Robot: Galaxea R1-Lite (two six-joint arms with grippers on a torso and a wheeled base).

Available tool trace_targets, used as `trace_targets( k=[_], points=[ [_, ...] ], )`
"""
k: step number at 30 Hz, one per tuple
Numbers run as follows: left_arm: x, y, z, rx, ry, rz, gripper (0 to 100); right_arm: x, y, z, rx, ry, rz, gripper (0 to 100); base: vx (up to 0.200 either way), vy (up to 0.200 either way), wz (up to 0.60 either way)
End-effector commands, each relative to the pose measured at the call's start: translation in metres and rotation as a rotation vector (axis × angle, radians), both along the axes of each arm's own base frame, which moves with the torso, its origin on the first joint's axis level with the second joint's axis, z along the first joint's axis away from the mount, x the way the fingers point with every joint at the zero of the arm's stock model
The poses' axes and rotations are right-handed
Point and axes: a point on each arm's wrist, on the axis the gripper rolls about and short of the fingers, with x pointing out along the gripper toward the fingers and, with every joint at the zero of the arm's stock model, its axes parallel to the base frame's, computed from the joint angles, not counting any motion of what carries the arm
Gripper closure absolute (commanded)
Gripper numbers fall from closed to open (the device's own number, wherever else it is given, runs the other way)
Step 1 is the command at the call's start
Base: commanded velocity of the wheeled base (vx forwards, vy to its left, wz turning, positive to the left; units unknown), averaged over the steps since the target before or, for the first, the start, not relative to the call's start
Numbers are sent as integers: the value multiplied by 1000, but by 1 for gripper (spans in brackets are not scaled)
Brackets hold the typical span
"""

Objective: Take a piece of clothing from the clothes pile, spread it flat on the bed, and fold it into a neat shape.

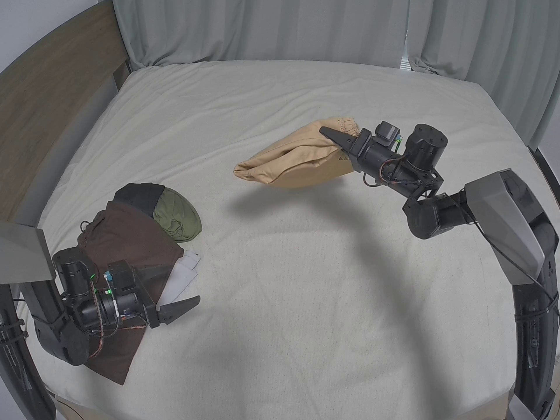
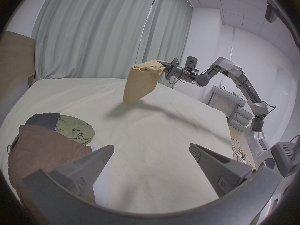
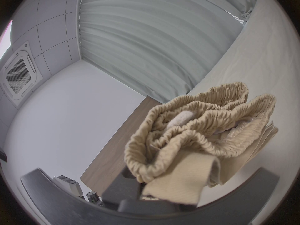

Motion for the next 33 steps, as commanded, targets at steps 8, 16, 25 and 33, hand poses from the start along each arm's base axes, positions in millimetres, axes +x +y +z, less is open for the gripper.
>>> trace_targets(
  k=[8, 16, 25, 33],
  points=[
    [0, 0, -2, 0, 11, 1, 0, 49, -17, -80, -34, 96, -61, 100, 0, 0, 0],
    [-1, 0, -2, 0, 9, 1, 0, 23, -25, -118, -65, 182, -66, 100, 0, 0, 0],
    [-1, 0, -1, 1, 5, 0, 0, -7, -27, -144, -78, 221, -55, 100, 0, 0, 0],
    [0, 1, -1, 0, 2, 0, 0, -27, -21, -173, -90, 255, -33, 100, 0, 0, 0]
  ],
)
